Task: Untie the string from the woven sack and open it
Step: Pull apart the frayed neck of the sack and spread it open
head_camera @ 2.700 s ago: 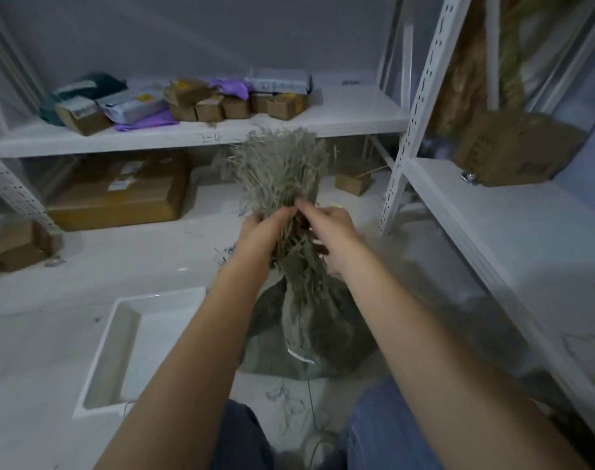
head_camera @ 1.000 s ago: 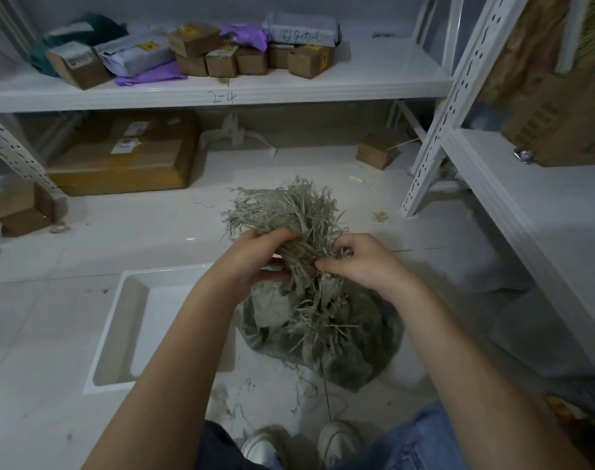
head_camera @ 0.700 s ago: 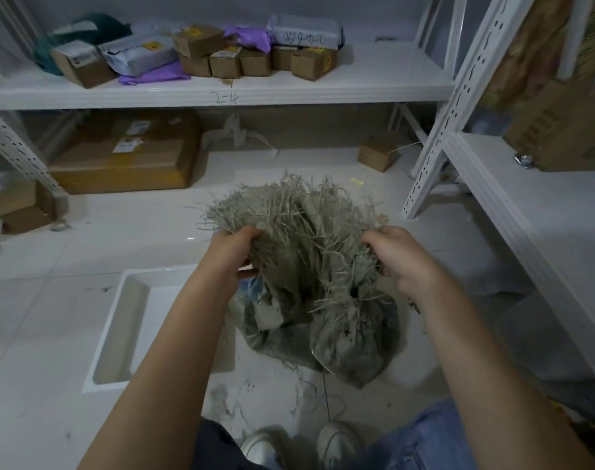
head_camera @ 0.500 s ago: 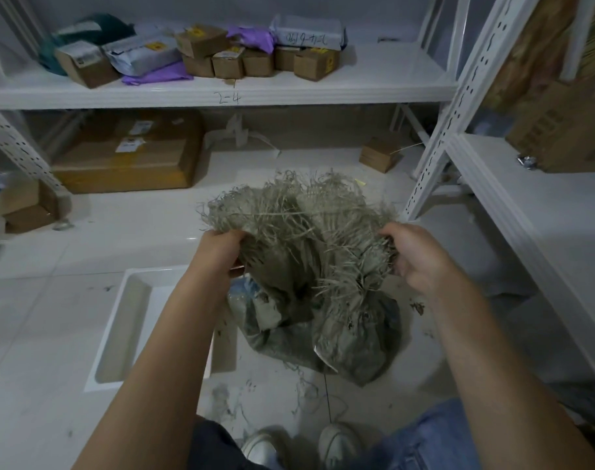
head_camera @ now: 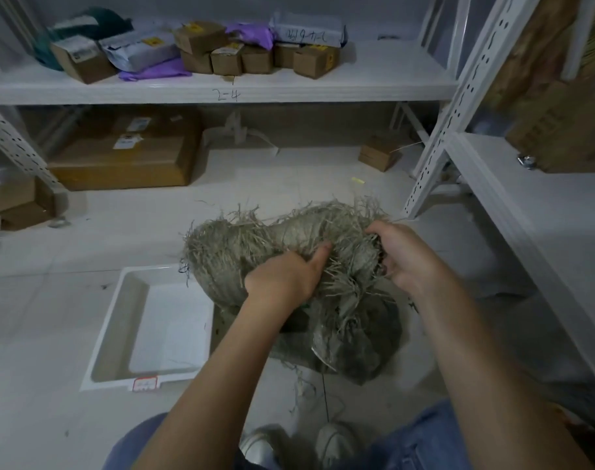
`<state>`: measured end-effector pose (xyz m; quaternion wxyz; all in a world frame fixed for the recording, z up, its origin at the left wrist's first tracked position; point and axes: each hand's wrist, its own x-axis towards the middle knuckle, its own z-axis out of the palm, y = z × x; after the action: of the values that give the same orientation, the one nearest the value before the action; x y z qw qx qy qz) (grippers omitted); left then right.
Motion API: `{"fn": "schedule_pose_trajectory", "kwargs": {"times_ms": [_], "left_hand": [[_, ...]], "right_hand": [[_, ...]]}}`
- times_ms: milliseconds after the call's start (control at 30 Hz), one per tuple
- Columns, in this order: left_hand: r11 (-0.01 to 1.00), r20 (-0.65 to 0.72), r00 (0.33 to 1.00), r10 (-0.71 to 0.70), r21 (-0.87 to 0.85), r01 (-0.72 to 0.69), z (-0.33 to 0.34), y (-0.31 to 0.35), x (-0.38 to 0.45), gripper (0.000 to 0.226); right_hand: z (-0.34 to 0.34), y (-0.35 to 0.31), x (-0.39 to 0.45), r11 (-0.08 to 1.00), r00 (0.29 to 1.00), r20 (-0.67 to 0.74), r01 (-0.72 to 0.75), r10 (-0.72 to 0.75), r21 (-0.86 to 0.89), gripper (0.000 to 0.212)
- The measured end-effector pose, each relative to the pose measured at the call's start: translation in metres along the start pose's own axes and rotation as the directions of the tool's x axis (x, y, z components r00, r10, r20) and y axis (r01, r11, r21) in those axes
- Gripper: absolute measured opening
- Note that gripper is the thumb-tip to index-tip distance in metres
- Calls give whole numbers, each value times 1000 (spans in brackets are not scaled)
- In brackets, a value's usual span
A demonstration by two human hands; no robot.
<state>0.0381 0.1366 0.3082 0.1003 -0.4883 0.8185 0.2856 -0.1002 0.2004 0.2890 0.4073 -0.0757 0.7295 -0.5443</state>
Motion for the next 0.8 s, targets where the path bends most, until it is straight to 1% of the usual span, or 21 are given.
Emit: {"fn": "schedule_pose_trajectory", "kwargs": {"times_ms": [33, 67, 100, 133, 167, 200, 267, 300, 333, 433, 467, 500, 567, 600, 633, 667, 700, 733, 767, 800], "left_hand": [[998, 90, 996, -26, -53, 31, 0, 0, 1, 83], [988, 149, 988, -39, -144, 60, -1, 0, 2, 84], [963, 191, 981, -37, -255, 86, -2, 0, 5, 86], [929, 212, 977, -23, -356, 100, -3, 0, 6, 86], [899, 218, 976, -7, -425, 102, -4, 1, 7, 83], [876, 206, 978, 19, -474, 83, -4, 2, 6, 76], [824, 152, 985, 81, -567, 20, -4, 3, 8, 46], [797, 135, 986, 99, -604, 3, -3, 4, 7, 39], [773, 129, 985, 114, -634, -7, -3, 4, 5, 37], [726, 131, 978, 165, -687, -31, -3, 5, 3, 36], [716, 130, 974, 183, -697, -42, -3, 4, 1, 34], [719, 125, 972, 198, -693, -57, -4, 4, 0, 32], [737, 100, 972, 211, -670, -91, -3, 6, -2, 28], [734, 92, 974, 205, -673, -91, -2, 6, -2, 27], [723, 96, 976, 195, -686, -77, -3, 7, -1, 29], [708, 97, 978, 186, -703, -64, -4, 8, -1, 35], [696, 91, 981, 172, -716, -56, -5, 8, 0, 40], [686, 71, 986, 151, -725, -53, -7, 7, 2, 45], [679, 41, 991, 126, -732, -56, -8, 6, 4, 46], [663, 10, 995, 100, -746, -59, -10, 5, 6, 41]], "right_hand": [[0, 0, -1, 1000, 1000, -1, -3, 3, -9, 32], [0, -2, -3, 1000, 1000, 6, -3, 4, -16, 30], [0, -1, -4, 1000, 1000, 31, -2, 2, -13, 23], [0, -1, -5, 1000, 996, 86, -9, 9, -1, 16], [0, 0, -5, 1000, 987, 158, -20, 17, 13, 17], [1, 0, -7, 999, 975, 221, -37, 33, 14, 20], [5, 2, -9, 997, 948, 308, -77, 78, -15, 23], [7, 3, -9, 995, 937, 336, -87, 95, -39, 27], [10, 3, -11, 994, 938, 332, -80, 101, -77, 37], [14, 6, -8, 987, 965, 249, -50, 87, -155, 96], [14, 6, -11, 986, 966, 249, -30, 71, -164, 108], [13, 6, -13, 985, 968, 246, -12, 54, -173, 114], [11, 6, -16, 974, 972, 233, 32, 22, -226, 122], [10, 6, -14, 966, 975, 221, 47, 10, -255, 114], [10, 6, -14, 964, 978, 206, 78, -25, -253, 89], [9, 5, -12, 967, 981, 184, 99, -55, -237, 56], [8, 4, -11, 975, 982, 169, 121, -90, -186, 30], [7, 2, -14, 984, 981, 157, 136, -117, -118, 15], [4, 1, -13, 990, 981, 142, 139, -134, -27, 7], [2, -1, -14, 989, 982, 121, 138, -144, 55, 7]]}}
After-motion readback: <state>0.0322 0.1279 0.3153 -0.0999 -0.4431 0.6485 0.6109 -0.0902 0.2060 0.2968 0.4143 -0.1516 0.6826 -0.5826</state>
